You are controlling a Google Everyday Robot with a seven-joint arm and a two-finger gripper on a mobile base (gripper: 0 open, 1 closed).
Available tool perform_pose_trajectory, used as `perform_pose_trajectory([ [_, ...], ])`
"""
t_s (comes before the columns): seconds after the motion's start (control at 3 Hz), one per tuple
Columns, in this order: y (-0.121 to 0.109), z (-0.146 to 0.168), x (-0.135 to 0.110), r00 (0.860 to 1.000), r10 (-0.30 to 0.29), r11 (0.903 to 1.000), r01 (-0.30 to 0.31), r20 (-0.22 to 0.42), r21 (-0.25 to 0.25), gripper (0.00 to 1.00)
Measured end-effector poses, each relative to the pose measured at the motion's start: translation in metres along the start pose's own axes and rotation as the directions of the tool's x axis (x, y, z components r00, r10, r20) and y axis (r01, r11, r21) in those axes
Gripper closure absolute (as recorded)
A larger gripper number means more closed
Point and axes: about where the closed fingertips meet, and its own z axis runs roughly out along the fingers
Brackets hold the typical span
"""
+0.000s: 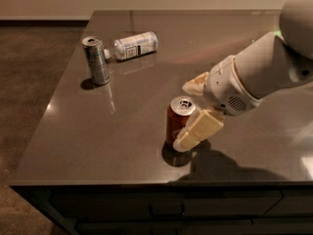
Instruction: Pick coke can
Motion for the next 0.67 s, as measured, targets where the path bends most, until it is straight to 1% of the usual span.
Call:
perform_pose_trajectory([
  [0.33,-0.0027,0.0022,-0.0007,1.0,-0.003,1.0,0.003,0.012,-0.003,0.41],
  [0.67,-0.0072,-0.0027,-0.0061,1.0,-0.011,0.9999,0.011,0.03,-0.008,0.64],
])
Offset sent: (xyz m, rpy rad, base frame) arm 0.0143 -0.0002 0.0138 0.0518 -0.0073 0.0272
